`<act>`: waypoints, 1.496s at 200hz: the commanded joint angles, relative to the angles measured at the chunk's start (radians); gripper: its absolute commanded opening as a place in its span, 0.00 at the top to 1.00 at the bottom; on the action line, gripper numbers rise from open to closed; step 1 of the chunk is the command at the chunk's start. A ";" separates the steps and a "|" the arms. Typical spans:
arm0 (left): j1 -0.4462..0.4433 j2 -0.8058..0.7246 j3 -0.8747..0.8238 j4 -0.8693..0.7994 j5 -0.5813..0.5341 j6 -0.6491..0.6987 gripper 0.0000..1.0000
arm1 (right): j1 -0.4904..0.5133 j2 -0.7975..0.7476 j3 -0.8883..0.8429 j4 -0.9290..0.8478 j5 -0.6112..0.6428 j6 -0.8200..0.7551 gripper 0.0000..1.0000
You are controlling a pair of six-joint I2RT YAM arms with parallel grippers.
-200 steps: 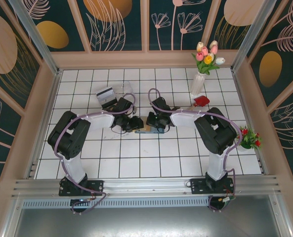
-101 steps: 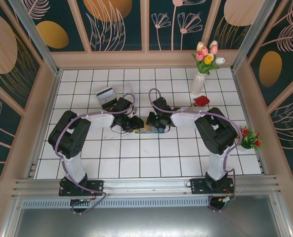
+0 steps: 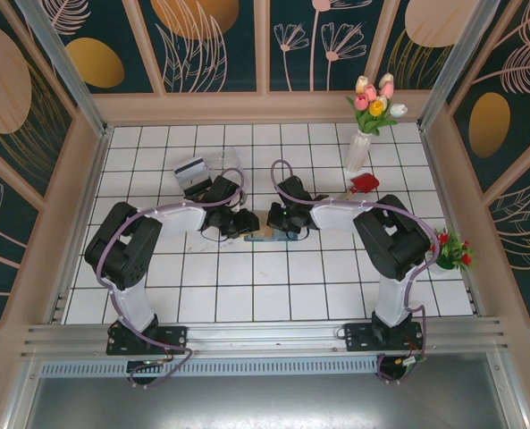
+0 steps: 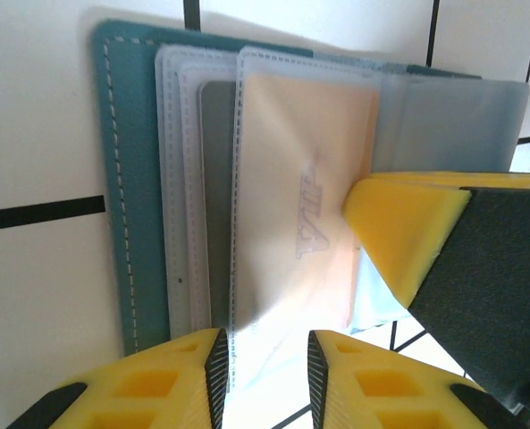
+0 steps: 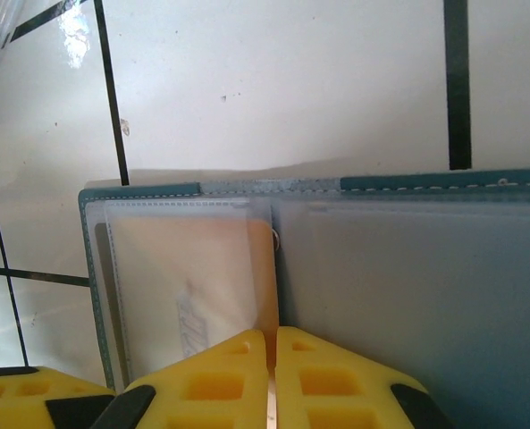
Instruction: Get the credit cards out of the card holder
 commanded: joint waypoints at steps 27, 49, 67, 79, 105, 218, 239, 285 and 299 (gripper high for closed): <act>-0.004 0.004 -0.012 0.006 0.011 -0.023 0.68 | -0.019 0.026 -0.091 -0.075 0.017 -0.007 0.90; -0.004 0.025 -0.012 0.011 0.038 -0.020 0.68 | -0.025 0.022 -0.102 -0.066 0.012 -0.007 0.90; -0.004 0.041 -0.010 0.003 0.048 -0.016 0.68 | -0.026 0.022 -0.106 -0.060 0.006 -0.005 0.90; -0.004 0.051 -0.006 -0.026 0.028 -0.008 0.68 | -0.027 0.024 -0.106 -0.059 0.006 -0.006 0.90; -0.004 0.061 0.001 -0.087 -0.034 0.017 0.68 | -0.032 0.024 -0.110 -0.054 0.001 -0.004 0.90; -0.005 0.082 0.037 -0.016 0.152 0.009 0.68 | -0.033 0.027 -0.111 -0.040 -0.026 -0.002 0.90; -0.006 0.075 0.040 -0.003 0.166 0.002 0.68 | -0.034 0.024 -0.110 -0.036 -0.031 0.000 0.90; -0.004 0.057 0.025 0.049 0.163 -0.027 0.68 | -0.037 -0.007 -0.106 -0.020 -0.053 0.001 0.87; -0.005 0.059 0.016 0.073 0.168 -0.039 0.68 | -0.040 -0.026 -0.103 -0.012 -0.066 0.000 0.84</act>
